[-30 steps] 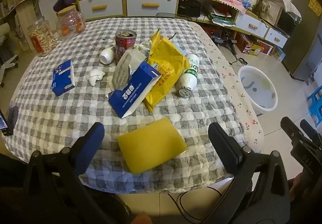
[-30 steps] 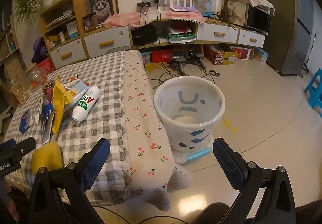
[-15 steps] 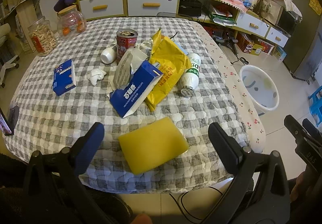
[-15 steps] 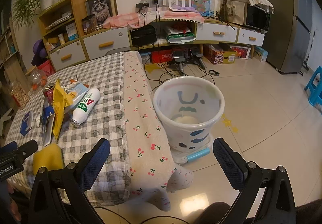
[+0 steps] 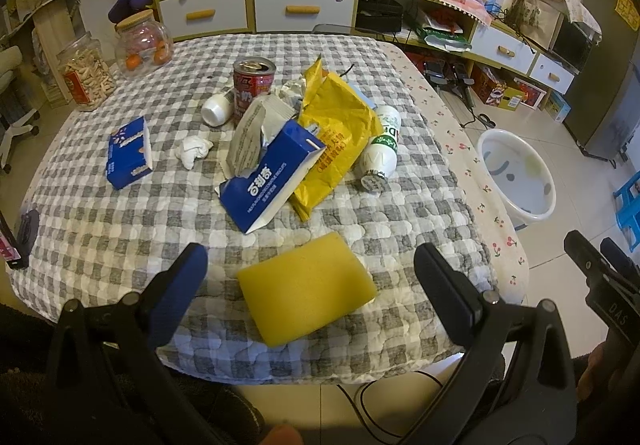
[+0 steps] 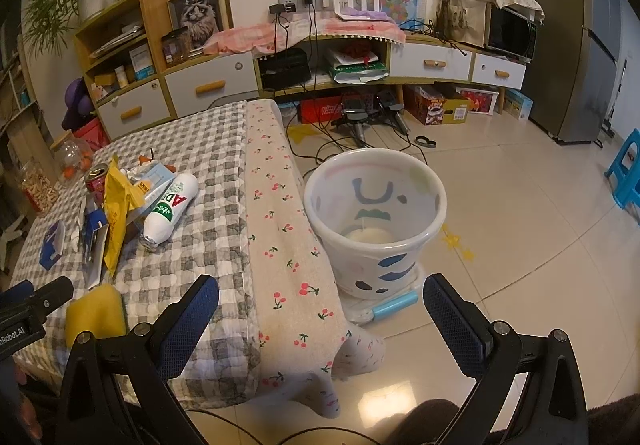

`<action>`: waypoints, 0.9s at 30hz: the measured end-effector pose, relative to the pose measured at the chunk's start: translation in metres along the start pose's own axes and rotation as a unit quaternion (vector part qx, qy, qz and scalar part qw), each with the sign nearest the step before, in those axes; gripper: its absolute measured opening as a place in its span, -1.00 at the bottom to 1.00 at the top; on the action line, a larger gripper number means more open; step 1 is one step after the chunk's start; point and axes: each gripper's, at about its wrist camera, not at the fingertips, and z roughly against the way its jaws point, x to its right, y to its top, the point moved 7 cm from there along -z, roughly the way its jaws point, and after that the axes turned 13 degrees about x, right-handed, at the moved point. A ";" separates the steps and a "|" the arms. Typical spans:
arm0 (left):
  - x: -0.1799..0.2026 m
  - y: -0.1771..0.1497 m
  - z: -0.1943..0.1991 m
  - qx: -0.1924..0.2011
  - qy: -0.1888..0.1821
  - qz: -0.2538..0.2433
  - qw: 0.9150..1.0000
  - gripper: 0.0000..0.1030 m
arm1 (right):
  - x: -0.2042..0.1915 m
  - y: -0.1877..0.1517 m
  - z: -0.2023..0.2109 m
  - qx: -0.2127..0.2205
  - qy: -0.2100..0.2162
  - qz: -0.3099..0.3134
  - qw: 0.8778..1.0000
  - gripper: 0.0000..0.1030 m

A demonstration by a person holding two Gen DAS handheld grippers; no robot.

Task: Collect trash

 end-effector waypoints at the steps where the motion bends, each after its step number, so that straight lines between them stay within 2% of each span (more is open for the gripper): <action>1: 0.000 0.000 0.000 -0.001 0.000 0.000 1.000 0.98 | 0.000 0.000 0.000 0.000 0.000 -0.001 1.000 1.00; 27: 0.003 -0.002 -0.002 -0.006 0.000 0.000 1.000 0.98 | 0.001 -0.006 -0.001 -0.006 0.000 -0.005 1.000 1.00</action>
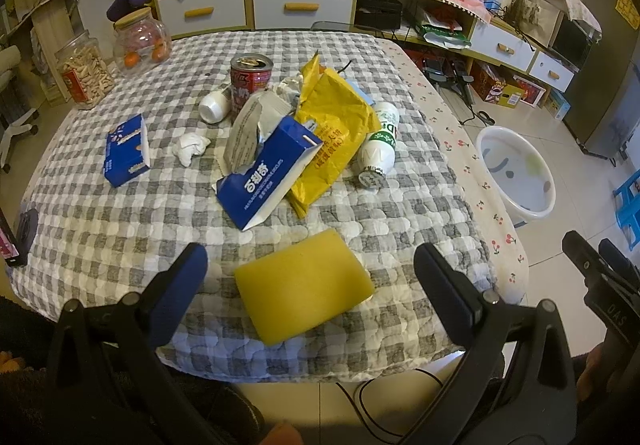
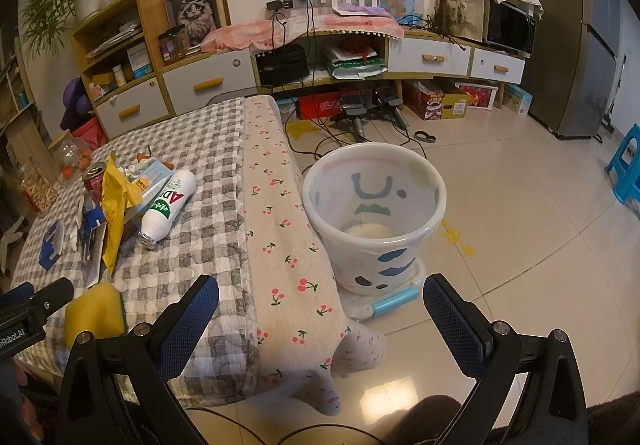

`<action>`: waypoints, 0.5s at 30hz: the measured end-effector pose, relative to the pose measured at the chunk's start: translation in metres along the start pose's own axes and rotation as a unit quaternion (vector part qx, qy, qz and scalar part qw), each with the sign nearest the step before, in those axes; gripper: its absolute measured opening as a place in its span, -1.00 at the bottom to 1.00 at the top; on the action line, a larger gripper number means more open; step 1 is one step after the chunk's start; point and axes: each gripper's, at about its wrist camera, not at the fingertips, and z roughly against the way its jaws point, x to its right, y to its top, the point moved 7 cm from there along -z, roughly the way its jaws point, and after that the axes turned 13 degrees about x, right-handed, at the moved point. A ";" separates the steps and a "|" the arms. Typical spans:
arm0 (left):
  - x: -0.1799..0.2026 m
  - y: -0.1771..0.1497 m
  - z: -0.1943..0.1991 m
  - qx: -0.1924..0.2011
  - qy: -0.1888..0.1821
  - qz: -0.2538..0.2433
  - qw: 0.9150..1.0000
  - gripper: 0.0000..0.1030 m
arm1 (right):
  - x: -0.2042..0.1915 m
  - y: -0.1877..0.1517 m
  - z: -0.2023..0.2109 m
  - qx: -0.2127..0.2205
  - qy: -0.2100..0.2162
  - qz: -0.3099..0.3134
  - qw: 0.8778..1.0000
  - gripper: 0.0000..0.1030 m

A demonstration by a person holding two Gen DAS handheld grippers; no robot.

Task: Collect trash

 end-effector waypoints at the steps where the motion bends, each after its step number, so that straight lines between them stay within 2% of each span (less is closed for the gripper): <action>1: 0.000 0.000 0.000 0.000 0.000 0.000 1.000 0.98 | 0.000 0.000 0.000 0.000 0.000 0.000 1.000 1.00; 15: -0.001 -0.001 0.000 -0.001 0.001 0.000 1.000 0.98 | 0.003 0.000 0.000 -0.004 0.000 -0.003 1.000 1.00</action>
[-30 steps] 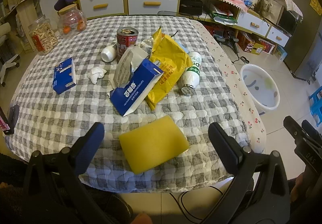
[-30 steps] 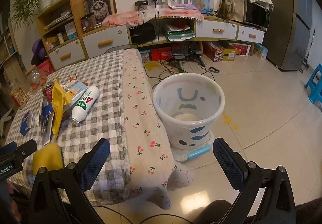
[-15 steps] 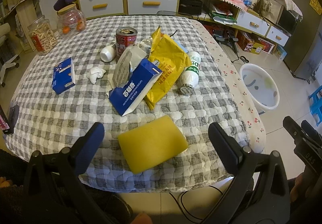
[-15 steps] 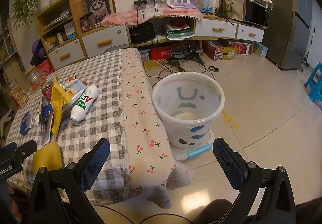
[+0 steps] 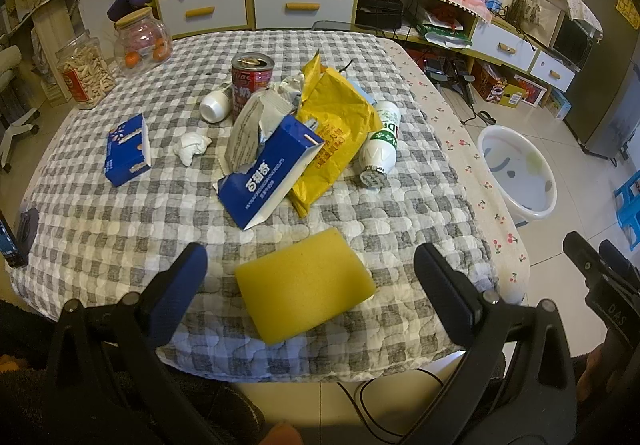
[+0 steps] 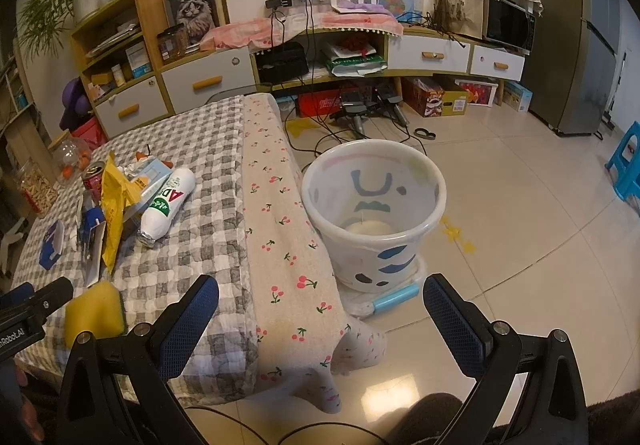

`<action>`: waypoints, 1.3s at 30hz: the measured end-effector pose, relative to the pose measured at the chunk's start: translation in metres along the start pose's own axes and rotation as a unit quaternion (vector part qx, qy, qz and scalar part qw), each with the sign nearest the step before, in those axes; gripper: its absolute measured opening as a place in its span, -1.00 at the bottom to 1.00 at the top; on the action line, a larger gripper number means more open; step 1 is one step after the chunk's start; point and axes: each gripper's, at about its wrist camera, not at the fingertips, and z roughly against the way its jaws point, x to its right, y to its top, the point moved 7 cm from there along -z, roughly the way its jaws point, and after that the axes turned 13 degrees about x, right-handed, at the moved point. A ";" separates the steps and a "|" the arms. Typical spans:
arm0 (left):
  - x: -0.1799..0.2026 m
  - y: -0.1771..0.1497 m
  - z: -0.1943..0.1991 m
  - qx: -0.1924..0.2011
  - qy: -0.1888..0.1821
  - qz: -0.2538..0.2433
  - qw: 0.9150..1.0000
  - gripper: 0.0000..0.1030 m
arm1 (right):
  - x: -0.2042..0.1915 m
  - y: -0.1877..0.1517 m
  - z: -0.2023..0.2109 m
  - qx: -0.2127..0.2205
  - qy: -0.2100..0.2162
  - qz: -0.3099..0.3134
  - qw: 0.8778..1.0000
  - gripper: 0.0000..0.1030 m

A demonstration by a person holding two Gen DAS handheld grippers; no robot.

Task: Collect trash

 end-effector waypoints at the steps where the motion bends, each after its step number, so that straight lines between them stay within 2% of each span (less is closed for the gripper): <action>1: 0.000 0.000 0.000 0.000 0.000 0.000 1.000 0.98 | 0.000 0.000 0.000 0.000 0.000 0.000 1.000 1.00; 24: -0.004 0.000 -0.003 -0.010 -0.002 0.004 1.000 0.98 | 0.003 0.005 -0.002 -0.011 0.001 -0.013 1.000 1.00; 32: -0.003 0.024 -0.008 -0.018 -0.030 0.007 0.999 0.98 | -0.002 0.016 -0.015 -0.072 0.021 -0.002 0.997 1.00; 39: -0.022 0.054 -0.025 -0.045 -0.022 0.000 0.999 0.98 | -0.022 0.041 -0.035 -0.113 0.054 -0.004 0.992 1.00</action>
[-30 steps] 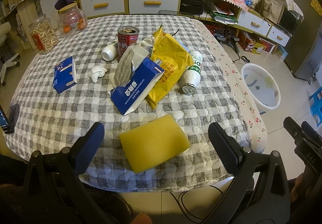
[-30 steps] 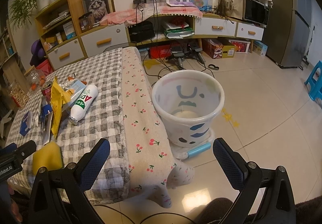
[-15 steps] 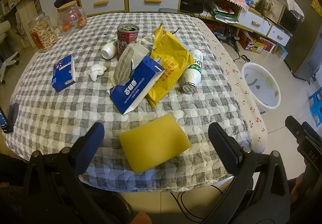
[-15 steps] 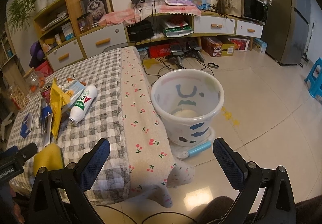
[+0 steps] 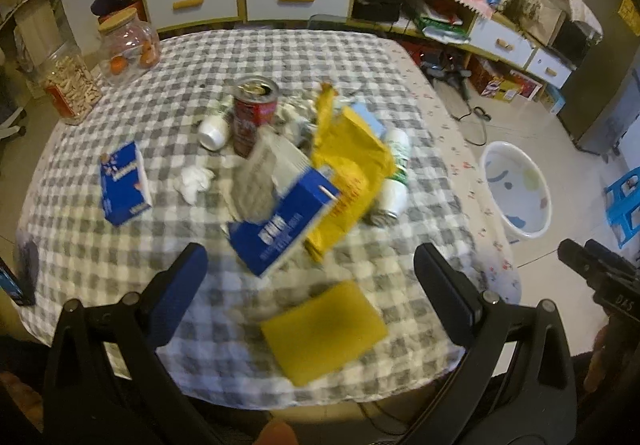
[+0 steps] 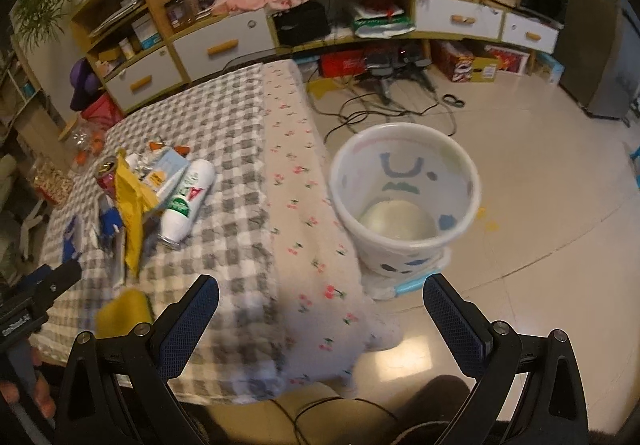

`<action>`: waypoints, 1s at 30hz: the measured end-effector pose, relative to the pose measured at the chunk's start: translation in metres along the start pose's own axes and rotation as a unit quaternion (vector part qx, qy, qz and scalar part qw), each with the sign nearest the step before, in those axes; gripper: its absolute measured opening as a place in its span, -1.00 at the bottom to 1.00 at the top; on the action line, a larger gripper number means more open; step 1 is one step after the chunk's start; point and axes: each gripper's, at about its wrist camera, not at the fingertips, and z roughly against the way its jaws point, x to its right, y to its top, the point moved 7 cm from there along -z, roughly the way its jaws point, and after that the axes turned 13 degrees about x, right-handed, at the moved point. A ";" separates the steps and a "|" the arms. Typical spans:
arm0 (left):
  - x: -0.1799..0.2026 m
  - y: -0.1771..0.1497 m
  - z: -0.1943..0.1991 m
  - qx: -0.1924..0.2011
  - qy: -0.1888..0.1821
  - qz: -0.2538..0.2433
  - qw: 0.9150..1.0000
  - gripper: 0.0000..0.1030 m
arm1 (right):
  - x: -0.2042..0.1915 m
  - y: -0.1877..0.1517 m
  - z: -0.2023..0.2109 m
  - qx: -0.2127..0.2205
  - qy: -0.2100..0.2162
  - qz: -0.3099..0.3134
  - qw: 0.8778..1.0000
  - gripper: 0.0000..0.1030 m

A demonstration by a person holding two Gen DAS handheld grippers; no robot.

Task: Collect trash
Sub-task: 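Grasp the blue biscuit box with the left tool while the right tool grasps the white AD bottle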

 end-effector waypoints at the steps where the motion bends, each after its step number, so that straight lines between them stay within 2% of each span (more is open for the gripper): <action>1: -0.004 0.003 -0.001 -0.004 -0.001 0.004 1.000 0.98 | -0.005 0.003 -0.003 -0.006 0.004 0.001 1.000 1.00; 5: -0.028 0.019 -0.019 -0.057 -0.010 0.007 0.998 0.98 | -0.032 0.022 -0.020 -0.026 0.026 0.018 0.999 1.00; 9: -0.064 0.030 -0.036 -0.086 0.015 0.030 0.996 0.98 | -0.061 0.033 -0.042 -0.043 0.043 0.041 0.997 1.00; 13: -0.106 0.031 -0.056 -0.104 0.037 0.080 0.991 0.98 | -0.086 0.035 -0.072 -0.072 0.068 0.044 0.994 1.00; 16: -0.140 0.024 -0.076 -0.125 0.058 0.128 0.982 0.95 | -0.096 0.031 -0.098 -0.097 0.070 0.046 0.992 0.99; 18: -0.160 0.017 -0.089 -0.139 0.074 0.149 0.976 0.93 | -0.101 0.026 -0.117 -0.123 0.075 0.045 0.989 0.88; 21: -0.180 0.011 -0.101 -0.147 0.091 0.166 0.971 0.93 | -0.108 0.022 -0.139 -0.151 0.090 0.024 0.984 0.84; 22: -0.184 0.008 -0.105 -0.150 0.094 0.170 0.969 0.93 | -0.110 0.021 -0.145 -0.159 0.095 0.017 0.983 0.83; 24: -0.192 0.003 -0.112 -0.157 0.099 0.179 0.966 0.93 | -0.118 0.017 -0.155 -0.173 0.104 0.009 0.979 0.63; 26: -0.199 0.001 -0.121 -0.158 0.101 0.187 0.964 0.91 | -0.128 0.016 -0.164 -0.172 0.116 0.007 0.978 0.60; 29: -0.205 0.000 -0.131 -0.157 0.103 0.197 0.962 0.78 | -0.141 0.010 -0.176 -0.183 0.120 0.002 0.976 0.50; 30: -0.207 -0.001 -0.135 -0.156 0.099 0.202 0.962 0.68 | -0.145 0.007 -0.179 -0.186 0.122 0.001 0.975 0.47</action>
